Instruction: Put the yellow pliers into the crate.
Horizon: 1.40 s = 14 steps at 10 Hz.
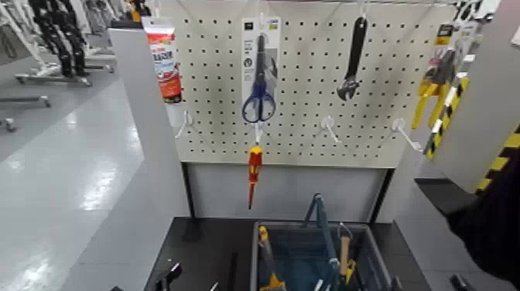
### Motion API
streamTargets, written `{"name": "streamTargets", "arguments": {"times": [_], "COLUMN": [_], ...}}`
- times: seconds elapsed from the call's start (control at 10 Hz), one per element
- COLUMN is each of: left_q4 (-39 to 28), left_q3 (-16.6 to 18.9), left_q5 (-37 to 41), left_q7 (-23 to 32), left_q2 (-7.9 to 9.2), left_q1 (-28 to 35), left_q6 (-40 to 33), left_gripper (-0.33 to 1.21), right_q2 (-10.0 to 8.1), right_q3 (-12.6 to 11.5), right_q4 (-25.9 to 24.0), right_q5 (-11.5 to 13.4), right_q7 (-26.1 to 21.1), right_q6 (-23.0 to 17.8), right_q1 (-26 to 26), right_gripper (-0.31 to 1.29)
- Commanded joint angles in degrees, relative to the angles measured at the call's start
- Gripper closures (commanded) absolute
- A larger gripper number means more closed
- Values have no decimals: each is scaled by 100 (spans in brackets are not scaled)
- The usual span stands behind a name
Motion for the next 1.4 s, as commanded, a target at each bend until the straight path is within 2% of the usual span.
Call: {"name": "streamTargets", "arguments": {"times": [0.1,0.3,0.4,0.5,0.7,1.0,1.4], "left_q4": [9,9,27,27,36,53,80], "left_q3": [-3,-11,-20,-29,-38,-64,-99], "left_q5": [6,14,23,23,32,50,85], "left_q7": [0,0,0,0,0,9,9], "left_q2": [0,0,9,9,9,27,44], "left_q1": [-10,-28,-37,-37,-54,-81,-107], "left_q6": [28,46,46,63,63,63,81], "left_gripper": [12,12,12,12,12,12,12], "right_q2": [-134,-213,-274,-327,-424,-573,-1056], "right_q3": [-394,-745,-851,-912,-1149,-1466,-1571], "right_q4": [-535,-755,-843,-878,-904,-913,-816], "right_q5": [-299,-422,-502,-695,-765,-1143,-1468], "right_q7": [108,406,565,652,881,1356,1918], "right_q6": [876,1342,1588,1781,2019,2520,3355], "right_q1": [-232,-575,-715,-856,-1225,-1823,-2693], "right_gripper": [16,15,16,15,15,15,16]}}
